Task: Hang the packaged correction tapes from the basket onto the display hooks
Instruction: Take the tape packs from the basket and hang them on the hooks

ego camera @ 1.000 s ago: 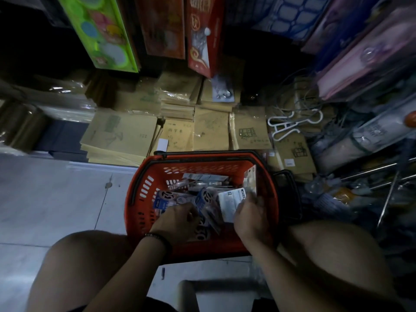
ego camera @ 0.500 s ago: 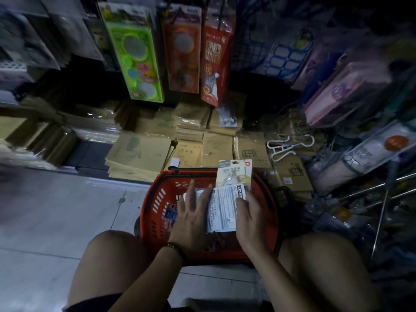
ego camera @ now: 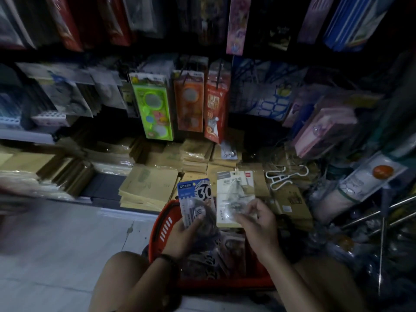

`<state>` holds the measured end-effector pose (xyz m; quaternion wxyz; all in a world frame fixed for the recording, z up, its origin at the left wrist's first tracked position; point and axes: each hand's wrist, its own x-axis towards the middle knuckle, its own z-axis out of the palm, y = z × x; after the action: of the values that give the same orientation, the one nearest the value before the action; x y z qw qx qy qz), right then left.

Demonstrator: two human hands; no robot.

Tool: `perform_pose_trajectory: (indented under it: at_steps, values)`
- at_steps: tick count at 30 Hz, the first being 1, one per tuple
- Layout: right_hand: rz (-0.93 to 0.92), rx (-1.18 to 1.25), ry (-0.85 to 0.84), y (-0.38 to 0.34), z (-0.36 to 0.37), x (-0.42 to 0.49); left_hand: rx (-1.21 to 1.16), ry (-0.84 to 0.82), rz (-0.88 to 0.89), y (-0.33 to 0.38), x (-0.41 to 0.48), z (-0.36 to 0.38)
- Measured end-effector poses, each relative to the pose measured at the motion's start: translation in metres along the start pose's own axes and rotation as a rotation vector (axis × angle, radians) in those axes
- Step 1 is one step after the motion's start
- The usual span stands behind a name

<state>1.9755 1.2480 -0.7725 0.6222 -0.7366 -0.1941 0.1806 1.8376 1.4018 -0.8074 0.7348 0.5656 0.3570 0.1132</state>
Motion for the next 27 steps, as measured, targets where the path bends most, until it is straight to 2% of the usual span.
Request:
perform_pose_trajectory:
  at_steps: [5,8,13,16,19,23,27]
  values:
    - [-0.044,0.003,-0.184,-0.033,-0.002,-0.006,-0.229,-0.117,-0.05,0.051,-0.024,0.017]
    - [-0.117,-0.019,-0.223,-0.056,-0.006,-0.01,-0.226,-0.166,0.016,0.075,-0.036,0.025]
    - [-0.249,-0.134,-0.167,-0.103,-0.017,-0.01,-0.179,-0.187,0.126,0.124,-0.054,0.031]
    - [-0.463,-0.391,-0.069,-0.134,-0.026,-0.004,-0.156,-0.146,0.213,0.159,-0.06,0.03]
    - [-0.701,-0.609,-0.07,-0.173,-0.035,0.007,-0.132,-0.144,0.282,0.199,-0.062,0.031]
    - [-0.772,-0.652,-0.007,-0.231,-0.045,0.025,-0.073,-0.124,0.378,0.255,-0.067,0.032]
    - [-0.857,-0.774,-0.049,-0.277,-0.054,0.044,-0.045,-0.148,0.425,0.303,-0.066,0.034]
